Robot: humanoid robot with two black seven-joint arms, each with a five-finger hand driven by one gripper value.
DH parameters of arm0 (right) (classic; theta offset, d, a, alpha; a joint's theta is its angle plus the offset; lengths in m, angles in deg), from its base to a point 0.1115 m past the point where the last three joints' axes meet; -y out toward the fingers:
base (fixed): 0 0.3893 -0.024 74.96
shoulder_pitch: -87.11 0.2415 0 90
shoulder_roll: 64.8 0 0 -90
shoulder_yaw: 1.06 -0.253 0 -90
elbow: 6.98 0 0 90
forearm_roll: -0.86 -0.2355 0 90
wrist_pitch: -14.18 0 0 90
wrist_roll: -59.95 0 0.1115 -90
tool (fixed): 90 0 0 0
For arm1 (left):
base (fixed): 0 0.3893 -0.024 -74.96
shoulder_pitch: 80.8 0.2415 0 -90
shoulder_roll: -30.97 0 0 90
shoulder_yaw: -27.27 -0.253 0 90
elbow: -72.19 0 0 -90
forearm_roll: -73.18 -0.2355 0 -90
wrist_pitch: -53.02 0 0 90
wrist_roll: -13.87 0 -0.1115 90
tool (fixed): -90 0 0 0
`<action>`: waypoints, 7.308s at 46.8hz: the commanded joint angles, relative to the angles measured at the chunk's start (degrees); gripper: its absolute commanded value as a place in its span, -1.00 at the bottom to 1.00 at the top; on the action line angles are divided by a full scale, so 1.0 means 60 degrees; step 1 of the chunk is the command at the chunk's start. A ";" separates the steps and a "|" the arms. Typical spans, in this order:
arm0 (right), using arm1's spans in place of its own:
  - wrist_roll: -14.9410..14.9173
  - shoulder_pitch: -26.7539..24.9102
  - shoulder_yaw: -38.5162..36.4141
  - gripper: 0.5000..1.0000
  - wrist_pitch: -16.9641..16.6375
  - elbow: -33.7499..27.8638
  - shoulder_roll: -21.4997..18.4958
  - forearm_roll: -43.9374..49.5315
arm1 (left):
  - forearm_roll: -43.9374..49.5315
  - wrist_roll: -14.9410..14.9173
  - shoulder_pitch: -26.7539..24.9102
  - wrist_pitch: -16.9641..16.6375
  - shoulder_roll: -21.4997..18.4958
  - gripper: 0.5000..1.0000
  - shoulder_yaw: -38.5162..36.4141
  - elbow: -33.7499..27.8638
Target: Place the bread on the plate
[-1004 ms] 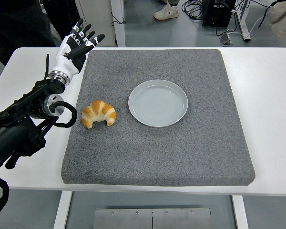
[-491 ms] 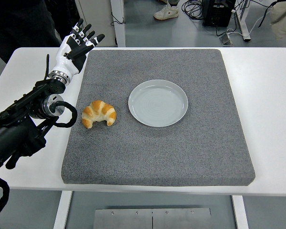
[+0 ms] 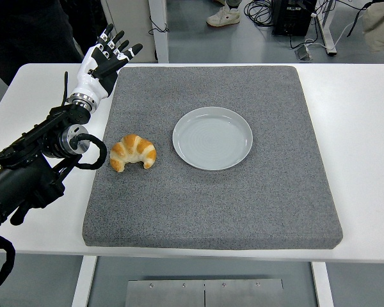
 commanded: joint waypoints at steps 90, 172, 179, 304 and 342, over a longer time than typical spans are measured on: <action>0.0000 0.0006 -0.0001 1.00 0.0012 -0.0008 0.0000 0.0000 | -0.6426 -0.1413 -0.3664 -0.1201 -0.5404 0.85 -0.9051 -0.6311; 0.0000 0.0006 -0.0001 1.00 -0.0002 -0.0038 0.0000 0.0000 | -0.6588 0.0609 -0.1964 -0.2901 -0.3646 -1.00 -0.8582 -0.3864; 0.0000 0.0006 -0.0001 1.00 0.0012 -0.0038 0.0000 0.0000 | -0.6573 0.0755 -0.2023 -0.2887 -0.3676 -1.00 -0.8553 -0.3850; 0.0000 -0.0009 -0.0001 1.00 0.0012 -0.0052 0.0000 0.0000 | -0.6705 0.0477 -0.2902 -0.2139 0.1627 -1.00 -0.8846 0.0589; 0.0000 -0.0009 -0.0001 1.00 0.0012 -0.0052 0.0000 0.0000 | -0.6573 0.0506 -0.2638 -0.2139 0.1627 -1.00 -0.8728 0.0838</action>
